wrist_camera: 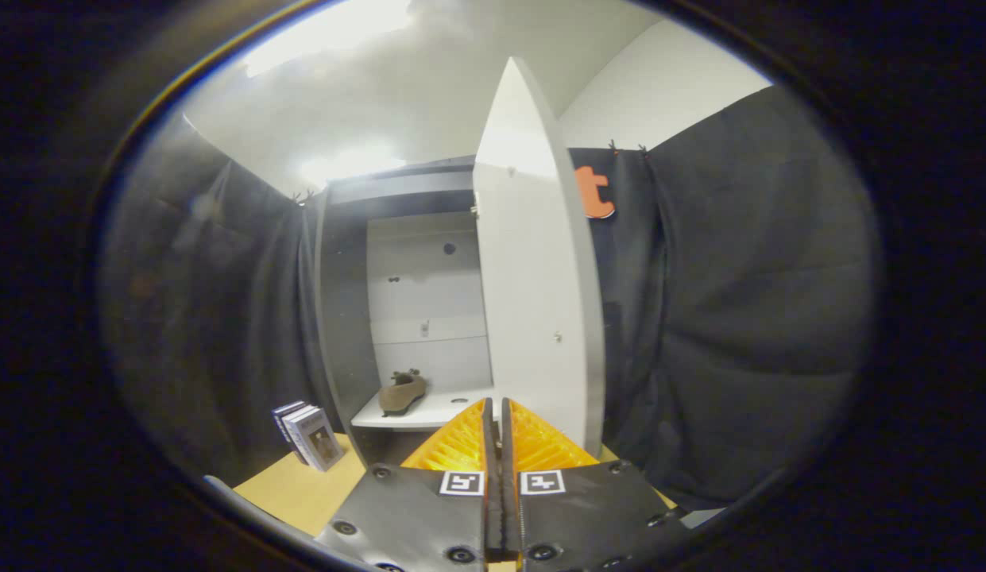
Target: Open the shoe cabinet door, grab the shoes and put them into the shoe cabinet, then close the shoe cabinet door.
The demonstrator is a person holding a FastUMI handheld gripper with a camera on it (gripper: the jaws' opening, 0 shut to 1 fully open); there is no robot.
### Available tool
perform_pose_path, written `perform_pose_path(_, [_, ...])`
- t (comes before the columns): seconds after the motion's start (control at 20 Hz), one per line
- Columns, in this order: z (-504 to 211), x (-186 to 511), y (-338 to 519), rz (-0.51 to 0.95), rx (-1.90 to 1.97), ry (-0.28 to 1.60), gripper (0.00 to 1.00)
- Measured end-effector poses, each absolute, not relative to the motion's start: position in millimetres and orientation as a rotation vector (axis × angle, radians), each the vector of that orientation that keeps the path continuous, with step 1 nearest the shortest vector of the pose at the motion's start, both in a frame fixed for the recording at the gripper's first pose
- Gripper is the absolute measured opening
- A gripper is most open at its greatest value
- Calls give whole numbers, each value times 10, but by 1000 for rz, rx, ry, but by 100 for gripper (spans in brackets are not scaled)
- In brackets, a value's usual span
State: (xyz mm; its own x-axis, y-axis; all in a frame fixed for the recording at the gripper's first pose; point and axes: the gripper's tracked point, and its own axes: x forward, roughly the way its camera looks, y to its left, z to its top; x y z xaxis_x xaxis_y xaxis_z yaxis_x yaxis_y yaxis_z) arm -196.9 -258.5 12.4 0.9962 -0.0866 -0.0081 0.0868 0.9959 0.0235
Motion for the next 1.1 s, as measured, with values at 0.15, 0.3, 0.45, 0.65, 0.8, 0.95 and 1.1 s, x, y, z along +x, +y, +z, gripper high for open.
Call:
perform_pose_path(0.15, [-41, -1793, -2288, -34, 35, 49, 2])
perform_pose_path(0.3, [-226, -1611, -2093, -26, 52, 91, 2])
perform_pose_path(0.45, [-488, -1460, -1940, -24, 65, 151, 3])
perform_pose_path(0.65, [-886, -1261, -1730, -42, 92, 246, 4])
perform_pose_path(0.8, [-1260, -1128, -1623, -63, 88, 335, 9])
perform_pose_path(0.95, [-1634, -1077, -1521, -78, 82, 422, 12])
perform_pose_path(1.1, [-2039, -1012, -1443, -95, 95, 511, 11])
